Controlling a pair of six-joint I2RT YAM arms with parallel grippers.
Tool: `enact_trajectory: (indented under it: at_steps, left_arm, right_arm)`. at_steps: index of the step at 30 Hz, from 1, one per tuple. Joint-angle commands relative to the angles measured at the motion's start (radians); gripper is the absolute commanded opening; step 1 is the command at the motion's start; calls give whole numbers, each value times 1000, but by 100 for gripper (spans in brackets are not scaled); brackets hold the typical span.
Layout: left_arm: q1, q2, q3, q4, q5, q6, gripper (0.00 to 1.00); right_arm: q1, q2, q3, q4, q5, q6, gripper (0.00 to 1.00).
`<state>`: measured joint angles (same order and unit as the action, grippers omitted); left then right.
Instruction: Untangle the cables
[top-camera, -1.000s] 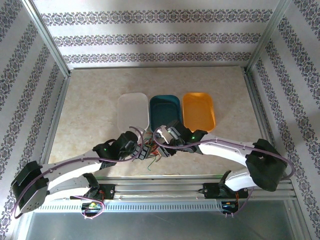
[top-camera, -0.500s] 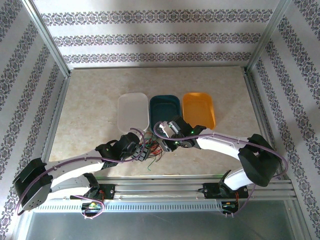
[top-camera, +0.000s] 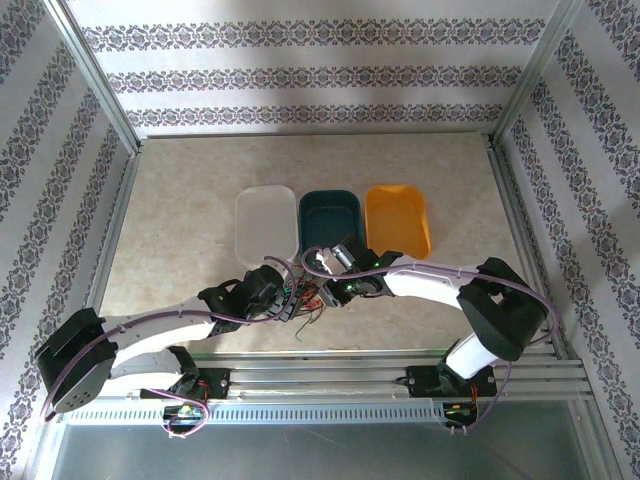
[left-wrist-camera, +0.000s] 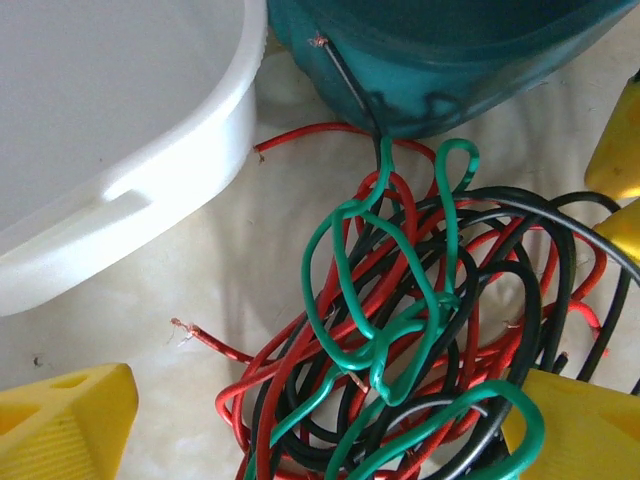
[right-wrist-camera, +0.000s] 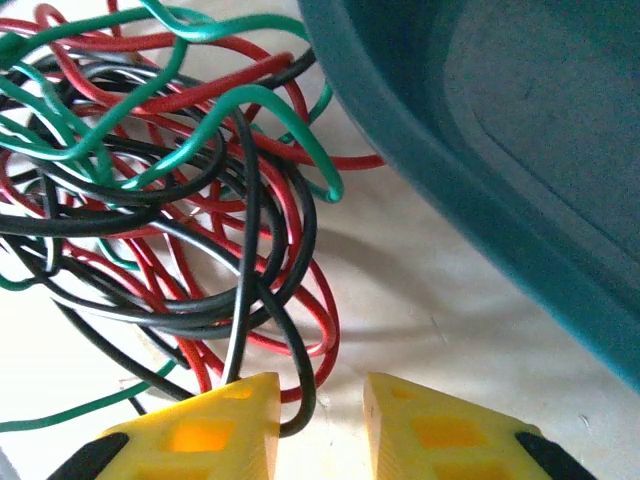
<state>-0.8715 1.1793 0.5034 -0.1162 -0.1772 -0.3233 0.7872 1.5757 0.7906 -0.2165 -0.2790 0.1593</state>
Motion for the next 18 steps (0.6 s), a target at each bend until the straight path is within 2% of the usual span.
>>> enact_trajectory:
  at_steps: [1, 3, 5, 9, 14, 18]
  left_arm:
    - [-10, 20, -4, 42, -29, -8, 91]
    - [-11, 28, 0, 56, -21, -9, 89]
    - [-10, 43, 6, 59, -23, -5, 87]
    - [-9, 95, 16, 54, -30, 1, 81]
    - [-9, 157, 11, 60, -53, -3, 78]
    - [-9, 204, 17, 68, -53, 7, 77]
  right_arm:
    - [-6, 31, 30, 20, -21, 3, 23]
    - [-7, 31, 28, 16, -23, 7, 13]
    - [-6, 4, 12, 17, -20, 14, 9]
    - [-4, -90, -25, -13, 3, 23, 6]
    - [6, -244, -50, -61, 52, 48, 2]
    - [9, -370, -39, -92, 159, 54, 0]
